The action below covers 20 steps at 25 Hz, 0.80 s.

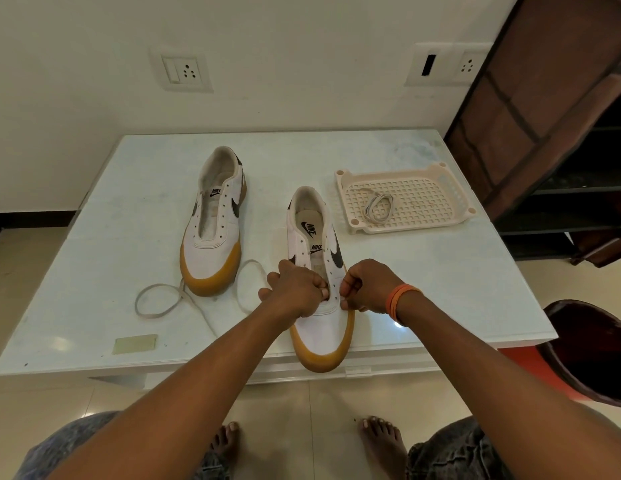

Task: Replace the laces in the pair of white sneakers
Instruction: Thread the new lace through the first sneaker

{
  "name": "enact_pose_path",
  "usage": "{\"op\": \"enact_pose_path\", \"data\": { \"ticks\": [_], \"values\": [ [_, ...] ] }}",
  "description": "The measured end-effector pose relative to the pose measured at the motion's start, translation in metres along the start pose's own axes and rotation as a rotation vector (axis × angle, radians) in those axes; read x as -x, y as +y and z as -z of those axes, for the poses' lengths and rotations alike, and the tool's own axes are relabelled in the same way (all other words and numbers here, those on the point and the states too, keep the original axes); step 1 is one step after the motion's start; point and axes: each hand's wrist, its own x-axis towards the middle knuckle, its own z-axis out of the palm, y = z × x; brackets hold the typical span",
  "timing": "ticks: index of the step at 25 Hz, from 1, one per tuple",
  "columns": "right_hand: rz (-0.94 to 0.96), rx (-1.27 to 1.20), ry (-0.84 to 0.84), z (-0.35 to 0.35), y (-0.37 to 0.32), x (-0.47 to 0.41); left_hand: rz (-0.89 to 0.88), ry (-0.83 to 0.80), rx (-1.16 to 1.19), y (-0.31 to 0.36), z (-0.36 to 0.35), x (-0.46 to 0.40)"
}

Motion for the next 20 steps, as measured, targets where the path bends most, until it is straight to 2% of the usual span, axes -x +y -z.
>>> {"op": "enact_pose_path", "data": {
  "ticks": [5,11,13,15,18,20],
  "values": [
    [0.005,0.006,0.019,-0.005,0.001,-0.002,-0.021,0.067,-0.082,0.0,-0.006,-0.002],
    [-0.016,0.008,-0.005,0.004,-0.002,-0.001,-0.033,-0.007,-0.058,-0.003,-0.004,-0.014],
    [-0.01,-0.014,-0.03,0.01,-0.002,0.001,-0.037,0.015,-0.056,-0.004,-0.004,-0.016],
    [0.018,0.014,0.047,0.005,-0.005,0.006,-0.028,0.029,-0.052,-0.003,-0.005,-0.016],
    [0.051,0.19,0.27,-0.015,-0.01,0.013,-0.02,0.052,-0.047,0.0,-0.005,-0.009],
    [0.065,0.226,0.33,-0.024,-0.009,0.018,-0.053,0.188,-0.042,-0.002,-0.008,0.005]
  ]
}}
